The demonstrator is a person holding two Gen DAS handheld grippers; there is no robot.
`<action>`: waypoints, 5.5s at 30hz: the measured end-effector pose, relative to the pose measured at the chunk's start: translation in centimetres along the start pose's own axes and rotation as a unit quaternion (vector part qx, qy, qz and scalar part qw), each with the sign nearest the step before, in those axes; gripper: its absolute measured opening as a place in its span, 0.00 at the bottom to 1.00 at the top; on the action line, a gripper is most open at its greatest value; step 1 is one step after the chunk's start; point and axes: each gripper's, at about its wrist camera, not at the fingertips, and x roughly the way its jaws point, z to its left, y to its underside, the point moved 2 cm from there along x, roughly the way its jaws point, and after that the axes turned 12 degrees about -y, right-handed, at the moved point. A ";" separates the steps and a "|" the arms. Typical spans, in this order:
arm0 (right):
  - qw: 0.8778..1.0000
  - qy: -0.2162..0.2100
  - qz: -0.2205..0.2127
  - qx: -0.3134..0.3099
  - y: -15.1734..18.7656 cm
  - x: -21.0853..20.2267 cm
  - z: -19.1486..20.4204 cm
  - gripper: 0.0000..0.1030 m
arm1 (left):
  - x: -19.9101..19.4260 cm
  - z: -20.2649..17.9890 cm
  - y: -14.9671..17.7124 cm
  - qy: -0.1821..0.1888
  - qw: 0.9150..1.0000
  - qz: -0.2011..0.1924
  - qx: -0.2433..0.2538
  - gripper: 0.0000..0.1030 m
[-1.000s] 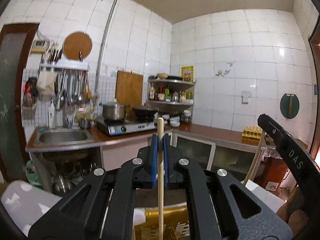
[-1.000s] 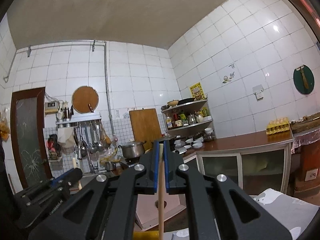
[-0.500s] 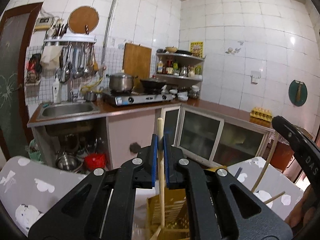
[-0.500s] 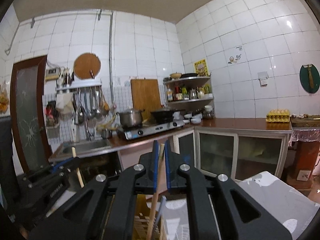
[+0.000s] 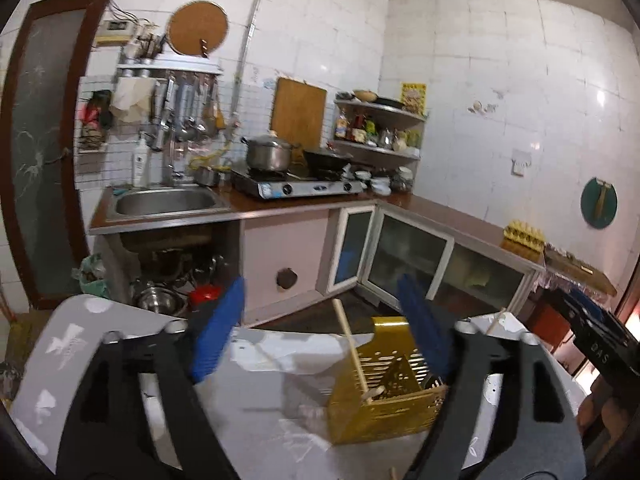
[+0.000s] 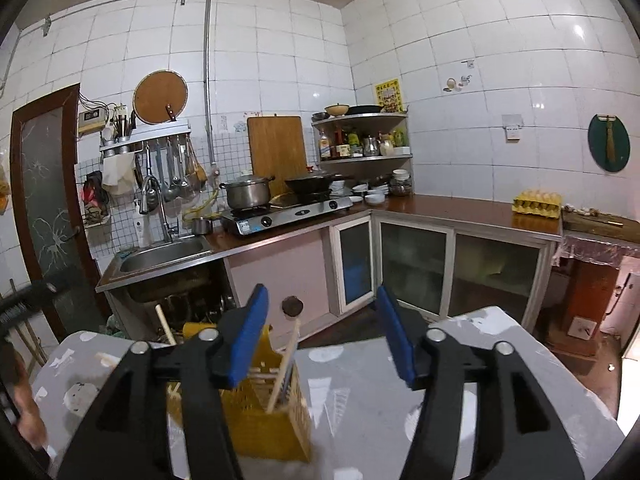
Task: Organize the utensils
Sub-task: 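Move both open tools back toward the remaining chopsticks on the table, then close the right tool on a wooden chopstick, then move the left tool to another chopstick and close on it, then lift both held chopsticks and carry them over the yellow holder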
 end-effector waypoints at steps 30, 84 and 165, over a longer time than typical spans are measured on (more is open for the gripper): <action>0.963 0.022 0.269 0.011 18.9 4.9 6.6 0.75 | 4.2 7.3 18.7 -0.093 0.962 0.228 0.120 0.95; 0.948 0.022 0.314 0.054 21.0 3.8 -0.1 0.06 | 7.5 -2.2 21.4 -0.011 0.936 0.313 0.164 0.77; 0.973 -0.019 0.226 0.040 17.2 -1.6 -0.3 0.07 | -6.9 3.4 13.5 -0.037 0.991 0.105 0.068 0.05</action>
